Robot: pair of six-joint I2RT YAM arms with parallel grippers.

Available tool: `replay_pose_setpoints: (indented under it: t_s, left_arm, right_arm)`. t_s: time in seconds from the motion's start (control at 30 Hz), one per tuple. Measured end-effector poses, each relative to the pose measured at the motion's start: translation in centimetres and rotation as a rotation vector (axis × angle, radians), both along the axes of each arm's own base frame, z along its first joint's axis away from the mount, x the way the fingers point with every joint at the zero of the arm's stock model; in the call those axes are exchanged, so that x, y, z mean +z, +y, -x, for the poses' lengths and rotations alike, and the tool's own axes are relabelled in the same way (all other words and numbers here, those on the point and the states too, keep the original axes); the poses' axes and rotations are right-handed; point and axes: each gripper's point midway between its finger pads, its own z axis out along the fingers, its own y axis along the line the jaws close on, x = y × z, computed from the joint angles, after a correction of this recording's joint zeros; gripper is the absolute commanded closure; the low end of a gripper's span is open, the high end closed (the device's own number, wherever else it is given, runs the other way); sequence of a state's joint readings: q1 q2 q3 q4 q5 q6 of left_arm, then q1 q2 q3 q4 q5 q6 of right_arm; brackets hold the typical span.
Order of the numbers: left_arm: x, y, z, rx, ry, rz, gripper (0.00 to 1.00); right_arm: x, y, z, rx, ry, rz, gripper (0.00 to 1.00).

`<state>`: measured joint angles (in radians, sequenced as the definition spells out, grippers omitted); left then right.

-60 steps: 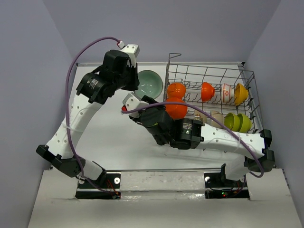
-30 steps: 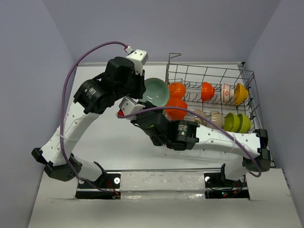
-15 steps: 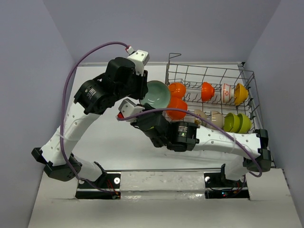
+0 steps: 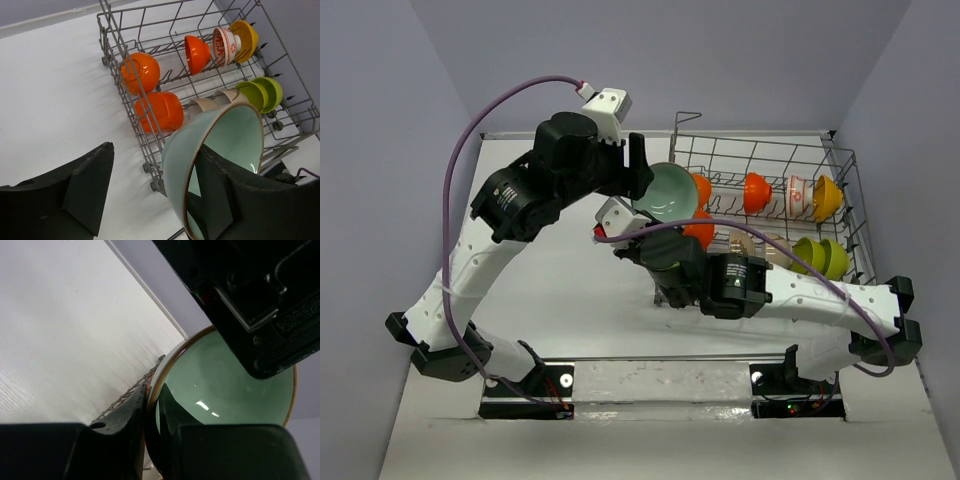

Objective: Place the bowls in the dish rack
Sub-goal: Pass from the left arm to the right, then turn the bowl upside down over the dish rack.

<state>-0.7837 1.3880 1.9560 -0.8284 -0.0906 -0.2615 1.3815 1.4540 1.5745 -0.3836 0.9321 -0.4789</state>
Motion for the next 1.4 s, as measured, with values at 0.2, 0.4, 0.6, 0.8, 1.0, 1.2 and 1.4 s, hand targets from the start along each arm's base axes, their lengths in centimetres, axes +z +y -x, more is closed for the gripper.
replay_pose_setpoints:
  t_s: [0.2,0.4,0.6,0.8,1.0,1.2,1.4]
  left_arm:
    - [0.4,-1.8,-0.1,-0.039,0.016,0.019,0.22]
    - [1.1,-5.1,0.1,-0.124,0.044,0.061,0.17]
    - [1.6,-7.8,0.4,-0.205,0.069,0.107,0.16]
    - [2.0,-9.5,0.2,-0.26,0.059,0.143,0.12]
    - [4.8,-8.3,-2.8,-0.195,-0.059,0.213,0.01]
    - [5.9,-8.1,-2.3,-0.187,-0.101,0.239,0.01]
    - [7.8,-5.3,-1.4,-0.11,-0.152,0.272,0.01]
  right_arm:
    - [0.1,-2.0,0.3,-0.003,0.004,-0.038,0.99]
    - [0.3,-5.1,1.1,0.001,0.017,-0.122,0.99]
    - [0.8,-7.6,1.9,0.016,0.029,-0.21,0.99]
    - [0.2,-8.9,1.9,-0.018,0.036,-0.218,0.99]
    - [-0.9,-10.6,1.6,-0.095,0.037,-0.184,0.99]
    - [-0.9,-11.1,1.5,-0.125,0.04,-0.208,0.99]
    - [-1.1,-13.7,-0.6,-0.247,0.045,-0.274,0.99]
